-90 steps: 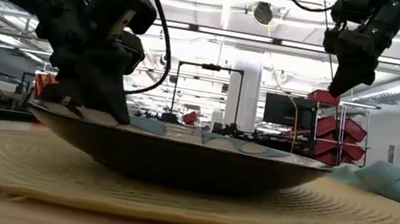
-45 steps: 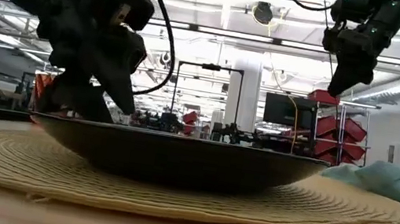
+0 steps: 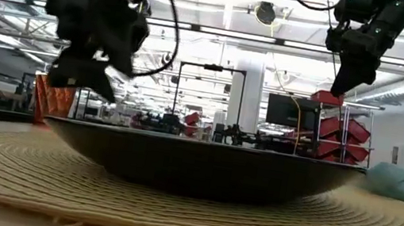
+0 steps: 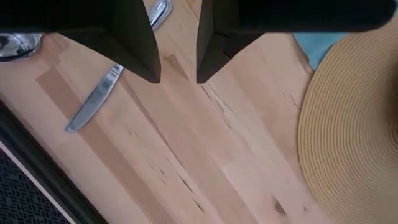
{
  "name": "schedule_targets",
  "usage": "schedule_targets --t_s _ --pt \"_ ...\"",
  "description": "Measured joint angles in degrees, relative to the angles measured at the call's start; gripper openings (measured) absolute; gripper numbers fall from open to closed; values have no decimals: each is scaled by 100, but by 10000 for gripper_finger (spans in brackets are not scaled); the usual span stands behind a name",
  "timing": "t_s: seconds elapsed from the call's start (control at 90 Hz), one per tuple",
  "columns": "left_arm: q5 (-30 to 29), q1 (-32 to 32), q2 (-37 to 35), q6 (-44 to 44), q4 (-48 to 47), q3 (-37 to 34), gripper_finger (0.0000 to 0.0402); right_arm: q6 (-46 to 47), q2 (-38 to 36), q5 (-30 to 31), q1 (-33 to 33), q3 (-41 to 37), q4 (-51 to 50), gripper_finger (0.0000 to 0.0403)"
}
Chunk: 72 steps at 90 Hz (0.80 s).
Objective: Set table place
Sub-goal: Put the patterned plate on top of the brown mat
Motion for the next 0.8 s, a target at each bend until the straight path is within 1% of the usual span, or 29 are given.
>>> schedule_targets --t_s 0.056,0.122,0.167,0.267,0.322,0.4,0.444,0.5,0.556,0.611,0.667,0.8 --pt "-228 -53 -15 75 -119 -5 180 -2 0 16 -2 0 41 93" --pt "-379 -152 54 75 54 -22 180 -3 0 42 2 -2 153 93" --pt "-363 -181 127 21 135 -22 180 15 0 51 29 -2 166 93" --pt "-62 -179 239 -112 290 -28 180 202 10 22 125 -2 226 93" --pt "-44 -207 243 -48 537 -28 180 287 51 -224 211 -2 214 93" --pt "-117 -266 241 79 1026 -28 180 390 70 -854 454 -67 300 93" --pt "-157 -305 241 174 1318 -28 180 504 66 -1115 679 -156 436 93" --pt "-254 -341 241 320 1560 -28 180 685 64 -1196 1000 -286 608 93" --pt "-385 -371 238 397 1565 -28 180 911 57 -1196 1316 -437 832 93" --pt "-429 -378 241 424 1513 -28 180 1192 51 -1186 1662 -640 1265 93" --pt "-431 -377 241 432 1472 -28 180 1560 50 -1191 2045 -928 1928 93" --pt "-527 -378 241 715 1524 -28 180 2723 83 -1183 2889 -1758 3992 93"
